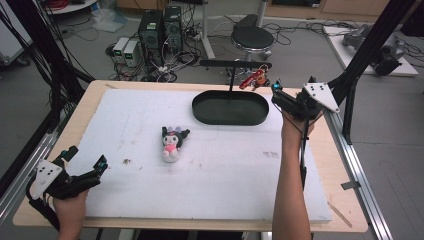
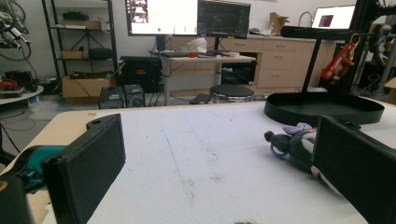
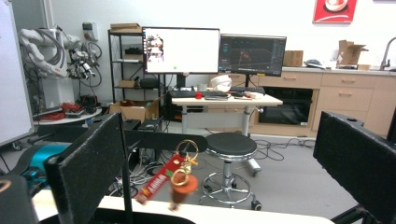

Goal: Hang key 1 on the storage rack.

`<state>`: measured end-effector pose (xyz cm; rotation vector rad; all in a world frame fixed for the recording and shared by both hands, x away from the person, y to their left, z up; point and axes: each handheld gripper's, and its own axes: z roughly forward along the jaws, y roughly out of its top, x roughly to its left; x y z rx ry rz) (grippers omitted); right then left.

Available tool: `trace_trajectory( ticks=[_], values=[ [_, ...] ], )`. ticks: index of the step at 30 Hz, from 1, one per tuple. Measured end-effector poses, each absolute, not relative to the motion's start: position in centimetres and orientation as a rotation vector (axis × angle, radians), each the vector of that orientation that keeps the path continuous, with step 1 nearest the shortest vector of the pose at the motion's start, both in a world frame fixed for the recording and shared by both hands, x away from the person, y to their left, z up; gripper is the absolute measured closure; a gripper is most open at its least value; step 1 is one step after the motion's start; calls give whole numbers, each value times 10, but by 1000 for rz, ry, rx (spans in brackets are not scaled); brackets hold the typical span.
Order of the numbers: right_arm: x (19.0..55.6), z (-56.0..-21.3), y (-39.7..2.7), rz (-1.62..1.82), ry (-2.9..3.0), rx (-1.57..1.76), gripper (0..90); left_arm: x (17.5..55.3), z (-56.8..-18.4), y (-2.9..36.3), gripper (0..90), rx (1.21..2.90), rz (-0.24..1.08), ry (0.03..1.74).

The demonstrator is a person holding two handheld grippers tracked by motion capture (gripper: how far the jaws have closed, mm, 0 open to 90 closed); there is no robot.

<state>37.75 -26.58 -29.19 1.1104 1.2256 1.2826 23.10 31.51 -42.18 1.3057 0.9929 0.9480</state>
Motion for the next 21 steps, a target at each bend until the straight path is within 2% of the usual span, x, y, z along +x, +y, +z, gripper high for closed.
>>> trace_trajectory(
  ticks=[21],
  values=[
    [314, -302, -280, 1272, 1195, 1099, 18, 233, -422, 311, 33, 1318, 934, 991]
  ],
)
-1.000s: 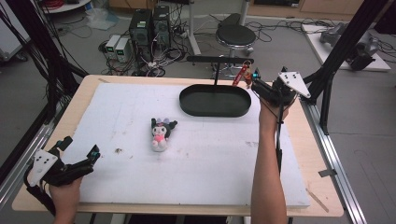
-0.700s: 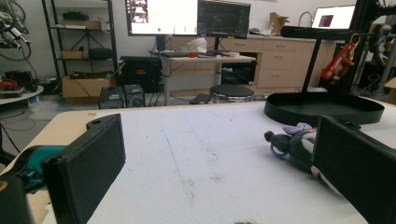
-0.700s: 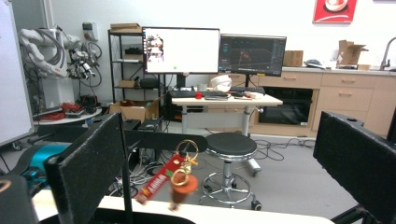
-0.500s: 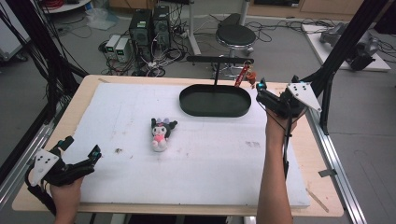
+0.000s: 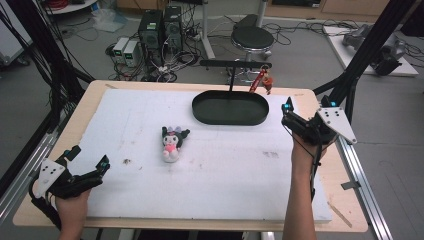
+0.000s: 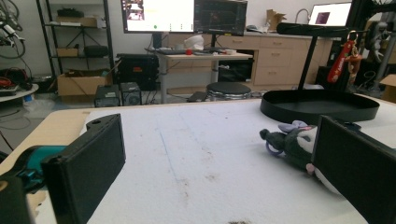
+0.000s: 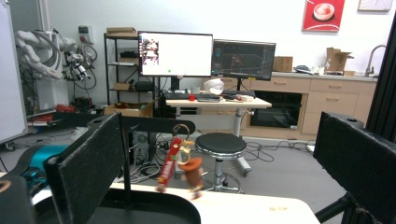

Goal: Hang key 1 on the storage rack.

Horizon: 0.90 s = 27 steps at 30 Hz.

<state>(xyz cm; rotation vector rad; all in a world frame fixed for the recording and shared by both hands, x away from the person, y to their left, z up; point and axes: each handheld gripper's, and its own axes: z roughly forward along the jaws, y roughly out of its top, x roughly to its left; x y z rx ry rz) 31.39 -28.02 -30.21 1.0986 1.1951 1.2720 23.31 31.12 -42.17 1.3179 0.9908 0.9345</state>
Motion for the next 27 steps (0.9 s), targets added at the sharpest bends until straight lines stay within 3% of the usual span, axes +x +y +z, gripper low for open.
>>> trace_trajectory(
  ticks=[27],
  values=[
    [248, -333, -288, 1255, 1177, 1117, 19, 232, -419, 311, 32, 1313, 930, 990]
  ],
)
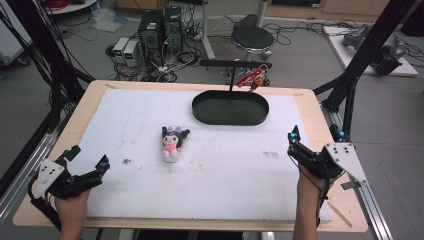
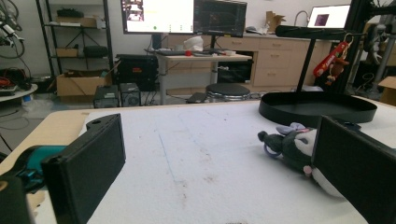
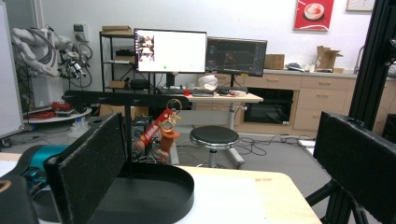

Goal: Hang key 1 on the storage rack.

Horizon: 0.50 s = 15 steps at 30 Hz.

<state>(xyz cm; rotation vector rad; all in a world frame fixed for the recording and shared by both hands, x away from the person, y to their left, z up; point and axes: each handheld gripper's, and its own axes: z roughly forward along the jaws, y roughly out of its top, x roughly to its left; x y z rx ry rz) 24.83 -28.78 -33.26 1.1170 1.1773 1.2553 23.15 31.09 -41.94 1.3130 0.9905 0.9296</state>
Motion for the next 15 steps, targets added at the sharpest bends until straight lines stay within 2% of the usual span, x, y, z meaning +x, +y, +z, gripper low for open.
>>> trace_trajectory(
  ticks=[15],
  values=[
    [230, -371, -298, 1252, 1197, 1192, 19, 229, -418, 312, 32, 1309, 928, 987]
  ],
)
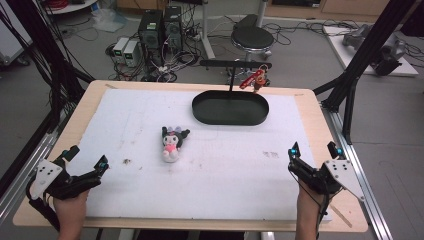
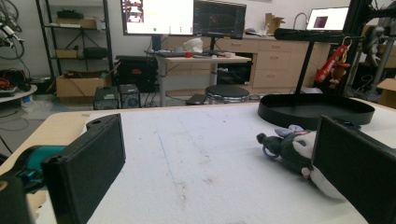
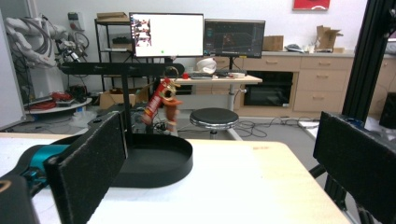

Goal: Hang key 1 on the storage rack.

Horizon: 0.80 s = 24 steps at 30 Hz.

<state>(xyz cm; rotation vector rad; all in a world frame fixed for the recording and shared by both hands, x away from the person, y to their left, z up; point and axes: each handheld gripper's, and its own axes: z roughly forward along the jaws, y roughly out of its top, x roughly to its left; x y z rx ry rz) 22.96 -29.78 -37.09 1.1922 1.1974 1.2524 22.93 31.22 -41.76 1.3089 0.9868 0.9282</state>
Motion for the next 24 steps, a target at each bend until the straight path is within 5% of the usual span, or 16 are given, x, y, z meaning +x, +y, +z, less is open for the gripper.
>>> trace_trajectory(
  ticks=[24],
  values=[
    [219, -394, -308, 1395, 1267, 1129, 19, 229, -418, 311, 32, 1323, 900, 973]
  ],
)
